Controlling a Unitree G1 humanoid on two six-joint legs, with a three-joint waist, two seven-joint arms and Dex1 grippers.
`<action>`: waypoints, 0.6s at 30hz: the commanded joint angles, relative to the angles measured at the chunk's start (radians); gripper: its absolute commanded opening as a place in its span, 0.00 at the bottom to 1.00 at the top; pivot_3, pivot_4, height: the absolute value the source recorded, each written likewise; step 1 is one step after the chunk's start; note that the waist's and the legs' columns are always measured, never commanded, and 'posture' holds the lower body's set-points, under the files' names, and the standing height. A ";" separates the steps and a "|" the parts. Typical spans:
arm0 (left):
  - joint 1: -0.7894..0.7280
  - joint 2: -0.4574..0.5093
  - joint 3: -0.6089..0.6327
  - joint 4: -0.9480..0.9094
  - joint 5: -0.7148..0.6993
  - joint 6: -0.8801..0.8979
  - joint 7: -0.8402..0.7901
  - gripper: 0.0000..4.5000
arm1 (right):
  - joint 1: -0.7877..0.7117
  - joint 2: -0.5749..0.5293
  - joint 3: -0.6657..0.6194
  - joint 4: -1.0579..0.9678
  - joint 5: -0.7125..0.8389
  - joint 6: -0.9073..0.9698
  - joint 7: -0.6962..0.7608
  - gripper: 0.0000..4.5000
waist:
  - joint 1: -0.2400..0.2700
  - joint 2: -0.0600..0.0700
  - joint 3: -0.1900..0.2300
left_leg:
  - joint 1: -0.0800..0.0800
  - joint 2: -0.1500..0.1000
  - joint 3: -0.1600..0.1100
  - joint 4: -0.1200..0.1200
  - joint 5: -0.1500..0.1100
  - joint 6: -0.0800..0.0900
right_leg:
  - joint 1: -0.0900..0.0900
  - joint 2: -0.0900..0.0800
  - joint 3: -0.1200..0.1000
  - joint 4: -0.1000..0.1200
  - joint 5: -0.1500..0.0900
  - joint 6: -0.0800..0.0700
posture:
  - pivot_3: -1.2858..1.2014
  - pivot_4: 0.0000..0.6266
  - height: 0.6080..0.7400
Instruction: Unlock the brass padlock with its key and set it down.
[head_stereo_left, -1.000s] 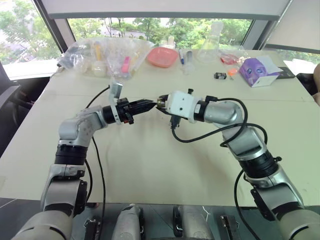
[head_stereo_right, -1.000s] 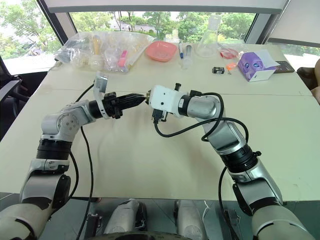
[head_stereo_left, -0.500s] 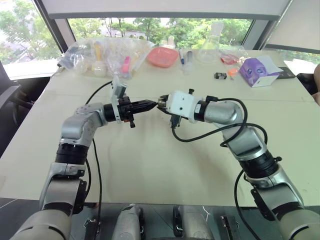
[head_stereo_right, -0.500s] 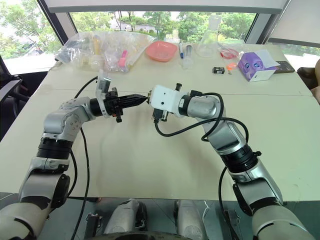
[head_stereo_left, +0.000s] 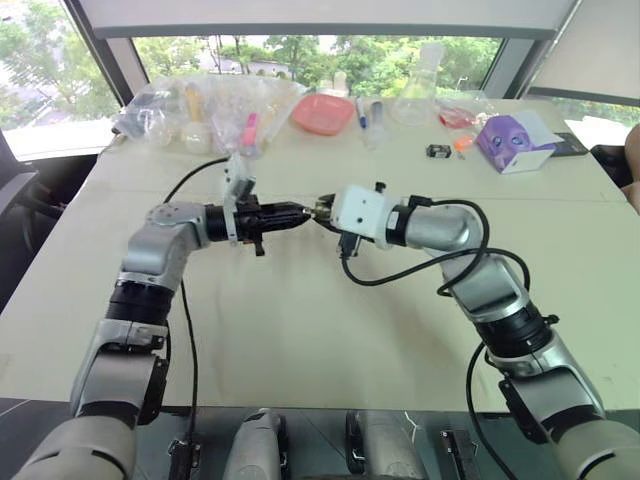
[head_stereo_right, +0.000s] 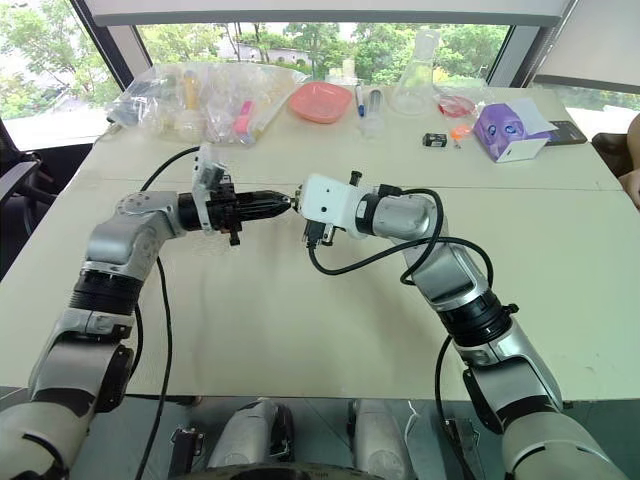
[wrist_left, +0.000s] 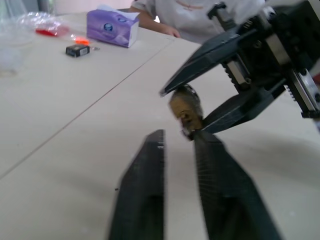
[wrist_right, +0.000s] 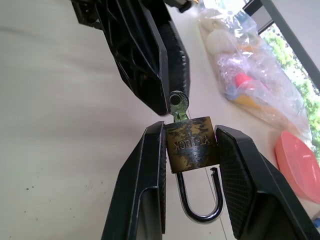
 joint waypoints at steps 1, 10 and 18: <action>-0.035 0.014 0.024 -0.011 -0.015 0.037 0.000 0.54 | -0.032 0.007 -0.025 -0.045 0.000 -0.025 -0.009 0.20 | 0.001 0.000 0.000 | 0.000 0.000 0.000 0.000 0.000 0.000 | 0.000 0.000 0.000 0.000 0.000 0.000 | 0.52 0.24 0.95; -0.058 -0.033 0.023 -0.008 -0.034 0.077 -0.010 0.54 | -0.043 0.008 -0.016 -0.031 -0.022 -0.053 -0.016 0.20 | 0.001 0.000 0.000 | 0.000 0.000 0.000 0.000 0.000 0.000 | 0.000 0.000 0.000 0.000 0.000 0.000 | 0.52 0.24 0.95; -0.110 -0.072 0.038 0.071 -0.044 0.071 -0.030 0.54 | -0.042 0.014 -0.016 -0.043 -0.033 -0.049 -0.014 0.20 | 0.001 0.000 0.000 | 0.000 0.000 0.000 0.000 0.000 0.000 | 0.000 0.000 0.000 0.000 0.000 0.000 | 0.52 0.24 0.95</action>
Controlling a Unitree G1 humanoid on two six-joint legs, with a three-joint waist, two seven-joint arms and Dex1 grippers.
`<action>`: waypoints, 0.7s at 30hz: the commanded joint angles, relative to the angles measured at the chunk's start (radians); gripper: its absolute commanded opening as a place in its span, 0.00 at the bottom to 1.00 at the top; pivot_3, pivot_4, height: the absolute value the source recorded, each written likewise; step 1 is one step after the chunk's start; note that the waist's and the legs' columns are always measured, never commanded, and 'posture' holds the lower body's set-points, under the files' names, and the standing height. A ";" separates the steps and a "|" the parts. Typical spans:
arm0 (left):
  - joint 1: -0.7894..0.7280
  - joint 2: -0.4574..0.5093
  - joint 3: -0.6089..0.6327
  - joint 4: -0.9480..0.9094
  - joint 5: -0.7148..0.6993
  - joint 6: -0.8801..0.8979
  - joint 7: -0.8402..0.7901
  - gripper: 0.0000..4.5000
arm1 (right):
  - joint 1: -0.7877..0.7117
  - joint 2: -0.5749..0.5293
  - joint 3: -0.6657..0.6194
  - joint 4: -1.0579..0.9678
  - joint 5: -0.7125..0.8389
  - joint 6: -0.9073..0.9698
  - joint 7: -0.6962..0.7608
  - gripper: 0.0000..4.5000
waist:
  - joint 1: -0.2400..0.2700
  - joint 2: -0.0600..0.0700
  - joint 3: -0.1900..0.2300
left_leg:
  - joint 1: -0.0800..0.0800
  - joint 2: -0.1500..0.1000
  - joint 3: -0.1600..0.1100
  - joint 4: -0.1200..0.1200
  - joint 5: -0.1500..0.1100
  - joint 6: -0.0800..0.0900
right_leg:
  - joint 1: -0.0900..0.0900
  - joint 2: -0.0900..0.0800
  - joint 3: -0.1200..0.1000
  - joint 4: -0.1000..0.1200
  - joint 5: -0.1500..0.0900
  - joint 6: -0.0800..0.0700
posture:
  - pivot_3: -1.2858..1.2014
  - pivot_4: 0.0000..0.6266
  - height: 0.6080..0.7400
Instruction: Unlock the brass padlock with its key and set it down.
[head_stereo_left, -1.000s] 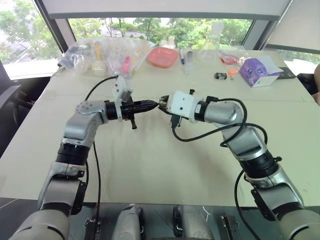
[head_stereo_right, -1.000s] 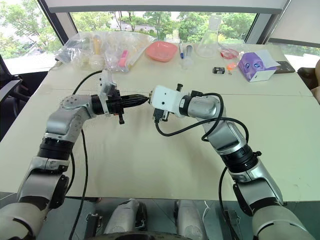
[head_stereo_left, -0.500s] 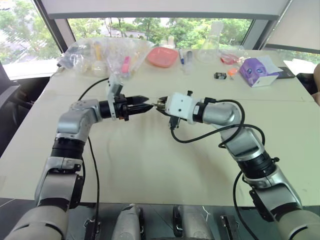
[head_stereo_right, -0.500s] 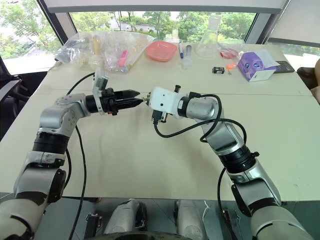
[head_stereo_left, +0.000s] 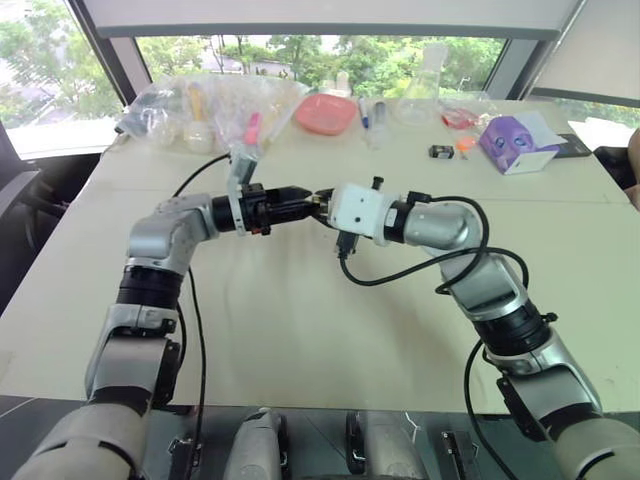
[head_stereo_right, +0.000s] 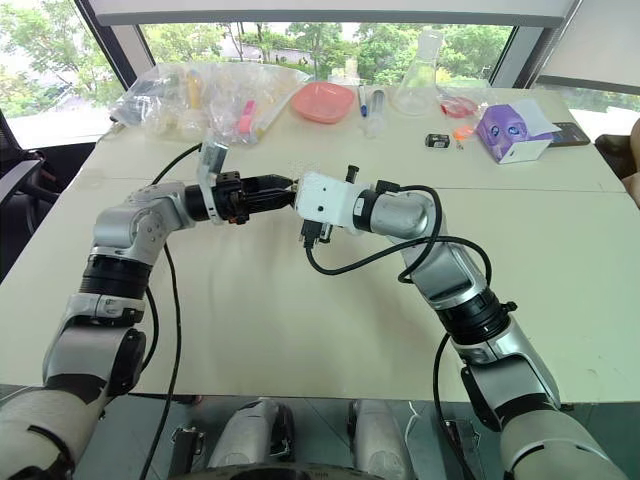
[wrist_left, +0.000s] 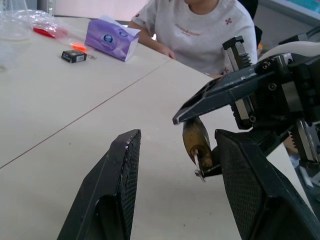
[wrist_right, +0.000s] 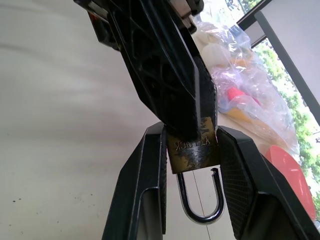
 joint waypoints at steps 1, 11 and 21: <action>-0.039 -0.001 0.017 0.006 -0.012 -0.008 -0.030 0.54 | -0.030 0.005 -0.017 -0.044 -0.007 -0.018 -0.009 0.20 | -0.001 0.000 0.000 | 0.000 0.000 0.000 0.000 0.000 0.000 | 0.000 0.000 0.000 0.000 0.000 0.000 | 0.52 0.24 0.95; -0.024 0.000 -0.027 -0.006 0.013 0.004 -0.084 0.01 | -0.035 0.019 -0.017 -0.055 -0.026 -0.043 -0.024 0.20 | 0.000 0.000 0.000 | 0.000 0.000 0.000 0.000 0.000 0.000 | 0.000 0.000 0.000 0.000 0.000 0.000 | 0.52 0.24 0.95; -0.051 -0.008 0.045 0.022 -0.027 0.023 -0.047 0.00 | -0.021 0.014 -0.032 -0.071 -0.044 -0.049 -0.026 0.43 | -0.001 0.000 0.000 | 0.000 0.000 0.000 0.000 0.000 0.000 | 0.000 0.000 0.000 0.000 0.000 0.000 | 0.52 0.24 0.95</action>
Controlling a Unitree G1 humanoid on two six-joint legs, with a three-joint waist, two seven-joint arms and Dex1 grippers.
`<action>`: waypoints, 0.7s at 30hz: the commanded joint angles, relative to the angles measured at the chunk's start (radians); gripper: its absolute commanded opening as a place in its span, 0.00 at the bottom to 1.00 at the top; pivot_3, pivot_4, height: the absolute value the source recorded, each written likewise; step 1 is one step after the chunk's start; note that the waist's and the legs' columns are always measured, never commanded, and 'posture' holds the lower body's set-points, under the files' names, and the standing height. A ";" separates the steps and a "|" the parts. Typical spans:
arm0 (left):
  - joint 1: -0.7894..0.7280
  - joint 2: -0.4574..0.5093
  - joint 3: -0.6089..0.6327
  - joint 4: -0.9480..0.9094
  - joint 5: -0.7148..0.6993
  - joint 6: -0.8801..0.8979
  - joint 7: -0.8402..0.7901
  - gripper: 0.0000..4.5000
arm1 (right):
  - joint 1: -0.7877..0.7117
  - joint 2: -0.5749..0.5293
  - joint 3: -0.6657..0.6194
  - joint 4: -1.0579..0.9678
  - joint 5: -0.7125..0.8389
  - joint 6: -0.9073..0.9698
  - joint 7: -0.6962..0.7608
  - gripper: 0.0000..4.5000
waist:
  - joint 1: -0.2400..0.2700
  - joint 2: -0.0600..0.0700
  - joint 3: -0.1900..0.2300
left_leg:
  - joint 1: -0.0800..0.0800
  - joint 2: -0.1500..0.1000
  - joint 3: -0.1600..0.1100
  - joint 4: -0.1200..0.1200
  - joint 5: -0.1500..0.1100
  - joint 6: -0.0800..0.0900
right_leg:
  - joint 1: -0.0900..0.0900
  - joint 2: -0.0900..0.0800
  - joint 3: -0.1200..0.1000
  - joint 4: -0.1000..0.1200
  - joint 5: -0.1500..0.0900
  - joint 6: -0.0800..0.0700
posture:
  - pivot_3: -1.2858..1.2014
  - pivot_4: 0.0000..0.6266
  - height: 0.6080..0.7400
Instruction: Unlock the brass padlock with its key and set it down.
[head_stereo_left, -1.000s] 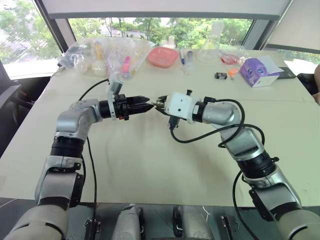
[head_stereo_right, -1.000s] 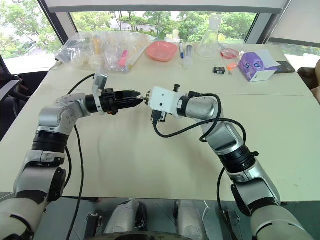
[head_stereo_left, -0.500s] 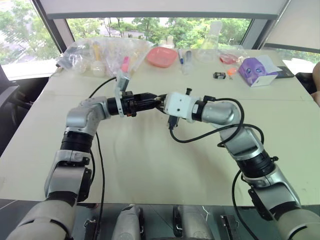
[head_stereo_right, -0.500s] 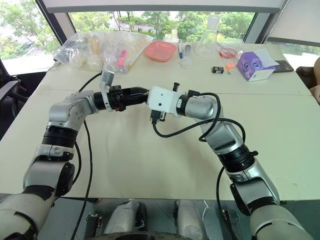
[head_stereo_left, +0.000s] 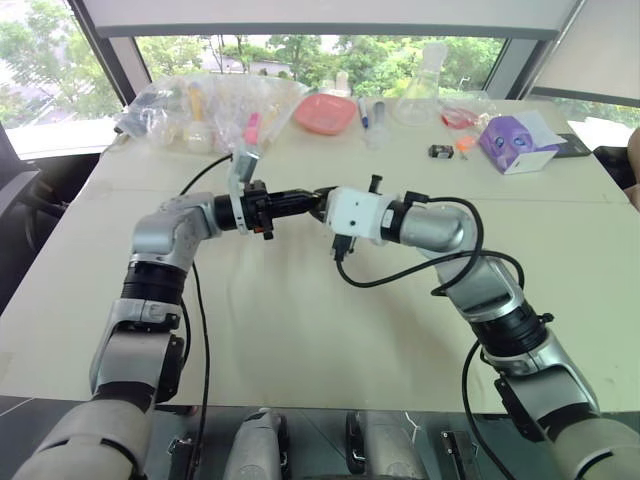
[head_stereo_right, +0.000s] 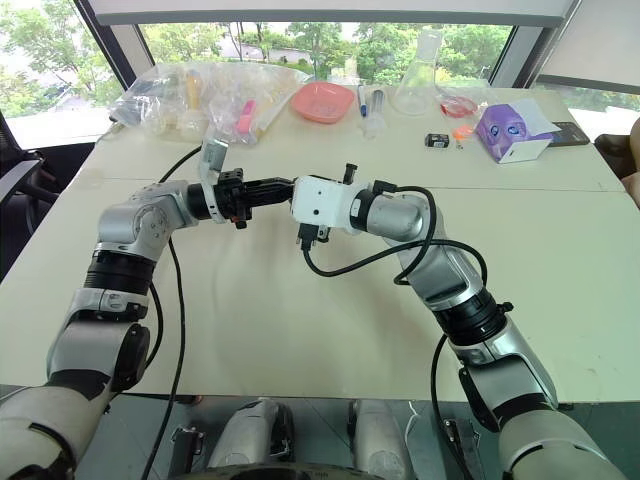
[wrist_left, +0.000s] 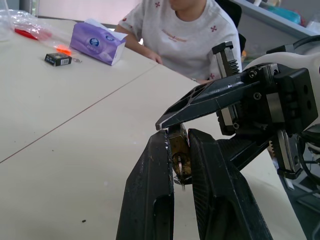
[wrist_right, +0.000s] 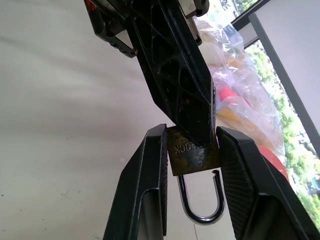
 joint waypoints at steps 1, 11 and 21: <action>-0.028 0.006 0.036 -0.013 -0.024 0.013 0.004 0.00 | -0.014 -0.006 -0.048 -0.076 0.025 -0.013 0.003 0.49 | 0.000 0.000 0.000 | 0.000 0.000 0.000 0.000 0.000 0.000 | 0.000 0.000 0.000 0.000 0.000 0.000 | 0.52 0.24 0.95; -0.010 0.025 0.057 -0.055 -0.042 0.053 0.002 0.00 | 0.090 0.113 -0.324 -0.334 0.254 0.408 -0.108 1.00 | 0.001 0.000 0.000 | 0.000 0.000 -0.001 0.000 0.000 0.000 | 0.000 0.000 0.000 0.000 0.000 0.000 | 0.52 0.24 0.95; -0.010 0.029 0.069 -0.152 -0.114 0.126 -0.012 0.00 | 0.109 0.068 -0.264 -0.297 0.216 0.416 -0.197 1.00 | 0.001 0.000 0.000 | 0.000 0.000 -0.001 0.000 0.000 0.000 | 0.000 0.000 0.000 0.000 0.000 0.000 | 0.52 0.24 0.95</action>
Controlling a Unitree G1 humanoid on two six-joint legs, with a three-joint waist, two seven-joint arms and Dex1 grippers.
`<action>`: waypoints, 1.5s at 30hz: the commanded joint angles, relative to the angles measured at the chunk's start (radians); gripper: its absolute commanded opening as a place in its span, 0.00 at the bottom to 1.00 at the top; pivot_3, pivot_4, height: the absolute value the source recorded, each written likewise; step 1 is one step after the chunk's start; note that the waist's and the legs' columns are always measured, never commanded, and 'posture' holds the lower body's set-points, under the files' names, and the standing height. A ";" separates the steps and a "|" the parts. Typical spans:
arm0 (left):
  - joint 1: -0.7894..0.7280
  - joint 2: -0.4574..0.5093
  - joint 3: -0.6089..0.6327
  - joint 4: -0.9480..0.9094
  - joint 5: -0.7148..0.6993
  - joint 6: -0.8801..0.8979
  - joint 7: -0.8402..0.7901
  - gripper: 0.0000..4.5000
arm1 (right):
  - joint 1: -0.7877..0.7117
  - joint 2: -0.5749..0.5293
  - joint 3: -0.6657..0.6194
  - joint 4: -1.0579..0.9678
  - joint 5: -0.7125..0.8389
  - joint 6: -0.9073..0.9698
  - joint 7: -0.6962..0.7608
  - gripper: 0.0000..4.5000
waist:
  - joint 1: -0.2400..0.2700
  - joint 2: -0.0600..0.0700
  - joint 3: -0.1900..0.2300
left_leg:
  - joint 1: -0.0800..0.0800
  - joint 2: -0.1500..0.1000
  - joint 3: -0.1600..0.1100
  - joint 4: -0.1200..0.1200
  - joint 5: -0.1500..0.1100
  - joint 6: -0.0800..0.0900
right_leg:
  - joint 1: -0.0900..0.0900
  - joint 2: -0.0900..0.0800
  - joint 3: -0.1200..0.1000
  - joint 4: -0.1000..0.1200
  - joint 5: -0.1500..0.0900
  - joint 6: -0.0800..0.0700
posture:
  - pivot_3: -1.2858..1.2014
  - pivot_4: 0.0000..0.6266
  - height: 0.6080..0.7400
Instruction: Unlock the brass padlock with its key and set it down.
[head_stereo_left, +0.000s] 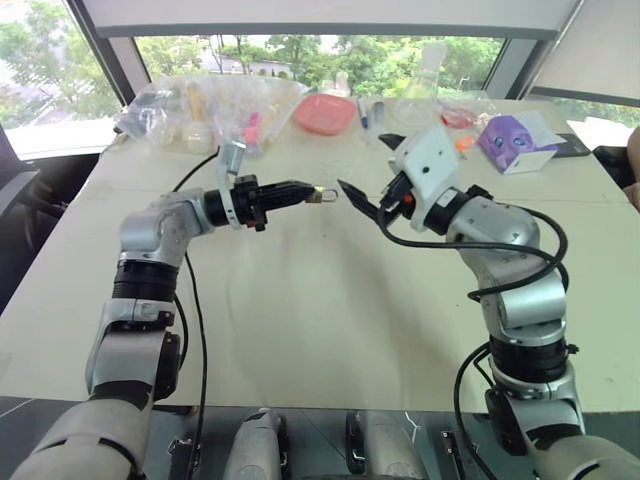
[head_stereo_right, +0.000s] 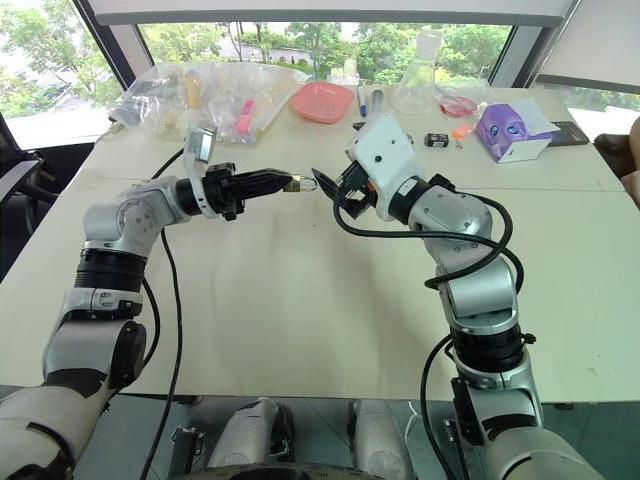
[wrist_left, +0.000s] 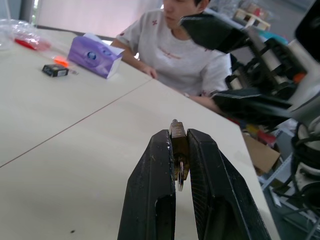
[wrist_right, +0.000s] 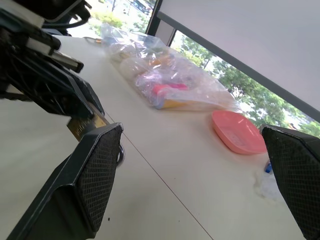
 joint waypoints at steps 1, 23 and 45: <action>-0.003 0.014 0.006 -0.104 -0.039 0.016 -0.026 0.00 | -0.003 -0.019 0.018 0.004 -0.008 -0.025 -0.016 1.00 | 0.000 0.000 0.000 | 0.000 0.000 0.000 0.000 0.000 0.000 | 0.000 0.000 0.000 0.000 0.000 0.000 | 0.52 0.24 0.95; -0.014 -0.140 -0.075 0.097 0.095 -0.063 0.147 0.00 | 0.154 -0.379 -0.020 -0.236 0.127 0.301 0.168 1.00 | 0.021 0.000 0.000 | -0.001 -0.002 -0.002 0.000 -0.001 0.002 | 0.001 -0.001 0.000 -0.002 0.000 0.000 | 0.52 0.24 0.95; -0.199 -0.283 -0.136 0.667 0.387 -0.410 0.192 0.99 | 0.223 -0.400 0.010 -0.343 0.221 0.494 0.045 1.00 | 0.019 -0.001 0.000 | -0.001 -0.001 -0.003 0.000 -0.005 0.009 | 0.000 0.000 0.000 -0.002 0.000 0.000 | 0.52 0.24 0.95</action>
